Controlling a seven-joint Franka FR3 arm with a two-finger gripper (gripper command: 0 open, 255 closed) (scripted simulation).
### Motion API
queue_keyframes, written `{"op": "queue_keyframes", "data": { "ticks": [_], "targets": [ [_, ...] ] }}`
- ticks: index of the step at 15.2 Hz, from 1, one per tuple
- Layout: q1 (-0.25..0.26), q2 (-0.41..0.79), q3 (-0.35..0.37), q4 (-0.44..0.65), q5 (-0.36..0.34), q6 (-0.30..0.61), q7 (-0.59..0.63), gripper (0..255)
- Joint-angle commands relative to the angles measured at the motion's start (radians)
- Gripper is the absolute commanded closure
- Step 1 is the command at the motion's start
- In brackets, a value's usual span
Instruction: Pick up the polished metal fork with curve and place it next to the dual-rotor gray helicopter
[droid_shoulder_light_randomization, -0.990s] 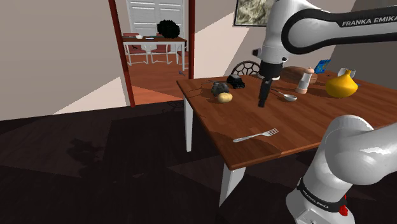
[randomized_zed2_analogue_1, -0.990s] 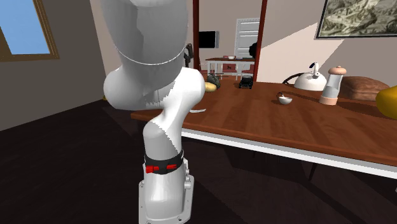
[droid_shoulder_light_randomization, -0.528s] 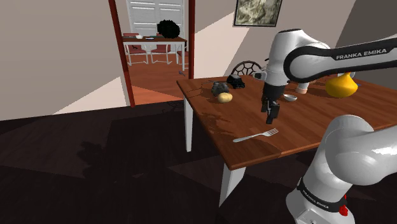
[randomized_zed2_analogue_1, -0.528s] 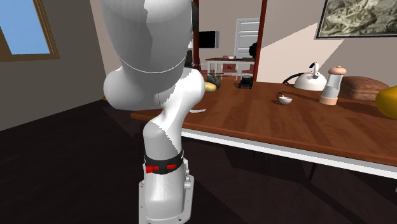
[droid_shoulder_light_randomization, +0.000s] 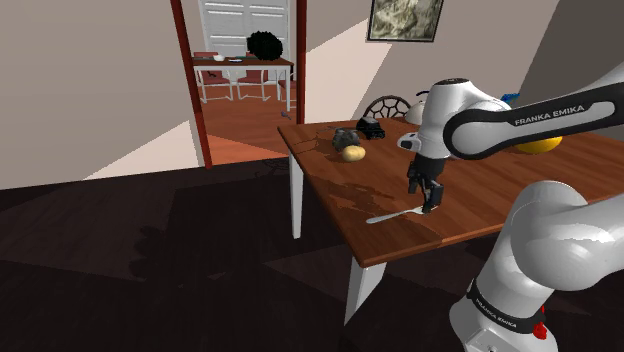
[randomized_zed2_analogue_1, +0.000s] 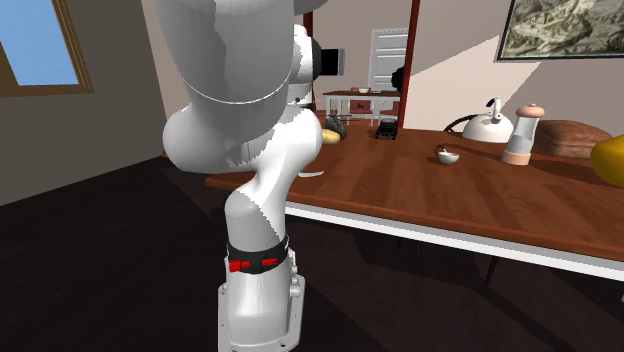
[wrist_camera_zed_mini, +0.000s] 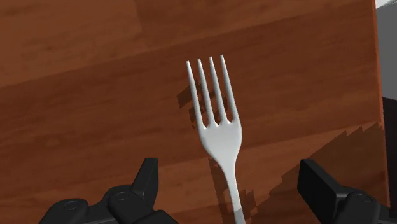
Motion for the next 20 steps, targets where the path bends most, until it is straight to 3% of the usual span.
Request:
{"op": "queue_keyframes", "data": {
  "ticks": [1, 3, 11, 12, 20],
  "targets": [
    [-0.005, 0.025, -0.017, -0.019, -0.019, 0.043, 0.0, 0],
    [-0.011, 0.057, -0.036, -0.038, -0.04, 0.095, 0.003, 0],
    [-0.011, 0.057, -0.036, -0.038, -0.04, 0.094, 0.003, 0],
    [-0.011, 0.057, -0.036, -0.038, -0.04, 0.094, 0.003, 255],
    [-0.011, 0.057, -0.036, -0.038, -0.04, 0.094, 0.003, 255]
  ]
}}
